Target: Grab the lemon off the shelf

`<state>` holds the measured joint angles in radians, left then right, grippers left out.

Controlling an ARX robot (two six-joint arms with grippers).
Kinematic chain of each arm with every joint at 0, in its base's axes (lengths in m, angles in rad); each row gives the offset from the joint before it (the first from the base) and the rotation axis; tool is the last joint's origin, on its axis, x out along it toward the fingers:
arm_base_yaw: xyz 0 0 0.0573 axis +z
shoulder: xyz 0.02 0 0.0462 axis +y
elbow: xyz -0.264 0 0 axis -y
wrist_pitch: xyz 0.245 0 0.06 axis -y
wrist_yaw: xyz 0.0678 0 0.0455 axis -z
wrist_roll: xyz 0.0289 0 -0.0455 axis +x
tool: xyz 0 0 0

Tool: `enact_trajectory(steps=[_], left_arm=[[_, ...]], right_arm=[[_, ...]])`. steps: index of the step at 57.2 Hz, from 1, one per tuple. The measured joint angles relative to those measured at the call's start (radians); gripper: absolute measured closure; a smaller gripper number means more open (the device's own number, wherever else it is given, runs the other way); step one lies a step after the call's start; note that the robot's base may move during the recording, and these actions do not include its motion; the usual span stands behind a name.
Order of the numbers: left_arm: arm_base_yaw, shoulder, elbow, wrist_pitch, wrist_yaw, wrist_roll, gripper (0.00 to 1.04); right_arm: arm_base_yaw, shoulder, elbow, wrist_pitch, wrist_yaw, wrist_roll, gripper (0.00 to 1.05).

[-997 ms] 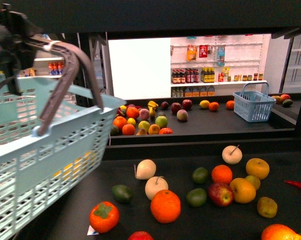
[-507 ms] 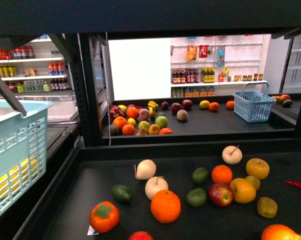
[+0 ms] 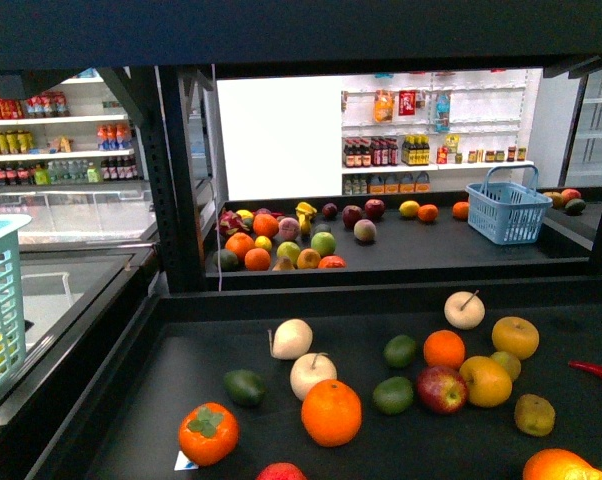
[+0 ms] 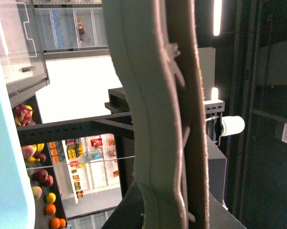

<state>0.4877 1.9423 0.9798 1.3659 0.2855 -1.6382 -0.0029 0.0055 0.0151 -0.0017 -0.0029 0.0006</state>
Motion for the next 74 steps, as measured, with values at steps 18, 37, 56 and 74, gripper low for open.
enact_trajectory(steps=[18,37,56,74], left_arm=[[0.036,0.072,-0.005,0.023,0.002,-0.013,0.98],[0.037,0.084,-0.005,0.023,0.003,-0.013,0.92],[0.037,0.083,-0.005,0.027,0.003,-0.015,0.36],[0.084,0.032,-0.087,-0.002,0.111,0.022,0.08]], right_arm=[[0.0,0.0,0.0,0.0,0.0,0.0,0.07],[0.0,0.0,0.0,0.0,0.0,0.0,0.07],[0.0,0.0,0.0,0.0,0.0,0.0,0.07],[0.0,0.0,0.0,0.0,0.0,0.0,0.07]])
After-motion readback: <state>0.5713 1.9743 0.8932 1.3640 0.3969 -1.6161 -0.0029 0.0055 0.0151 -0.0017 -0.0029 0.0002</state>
